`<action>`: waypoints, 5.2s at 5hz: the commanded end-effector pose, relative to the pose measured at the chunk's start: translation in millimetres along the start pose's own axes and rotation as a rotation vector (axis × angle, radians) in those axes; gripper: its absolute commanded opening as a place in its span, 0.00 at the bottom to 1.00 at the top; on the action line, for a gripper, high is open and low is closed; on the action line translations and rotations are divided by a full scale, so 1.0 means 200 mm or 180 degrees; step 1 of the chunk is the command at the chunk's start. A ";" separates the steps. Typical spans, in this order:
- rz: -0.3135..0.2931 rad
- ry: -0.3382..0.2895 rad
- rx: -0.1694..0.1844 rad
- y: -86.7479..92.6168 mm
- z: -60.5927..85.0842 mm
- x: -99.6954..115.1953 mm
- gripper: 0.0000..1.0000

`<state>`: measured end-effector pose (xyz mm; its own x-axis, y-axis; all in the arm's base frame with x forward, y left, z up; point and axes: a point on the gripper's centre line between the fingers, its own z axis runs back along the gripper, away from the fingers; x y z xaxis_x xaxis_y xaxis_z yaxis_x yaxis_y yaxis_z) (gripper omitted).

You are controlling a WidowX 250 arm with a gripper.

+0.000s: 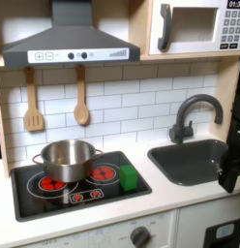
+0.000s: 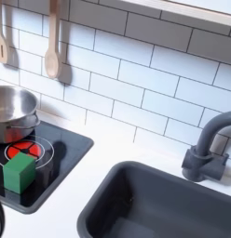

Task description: Slide pot right

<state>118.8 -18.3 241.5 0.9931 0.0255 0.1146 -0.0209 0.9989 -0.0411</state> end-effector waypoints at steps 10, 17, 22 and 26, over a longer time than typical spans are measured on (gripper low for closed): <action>0.0213 -0.0146 0.0203 0.42 -0.06 0.84 1.00; 0.0462 -0.0223 0.0338 0.73 -0.16 1.21 1.00; 0.0560 -0.0192 0.0381 0.85 -0.29 1.36 1.00; 0.0559 -0.0100 0.0459 0.93 -0.40 1.44 1.00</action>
<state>412.3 171.8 192.0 0.9668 0.1964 0.1637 -0.2117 0.9739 0.0823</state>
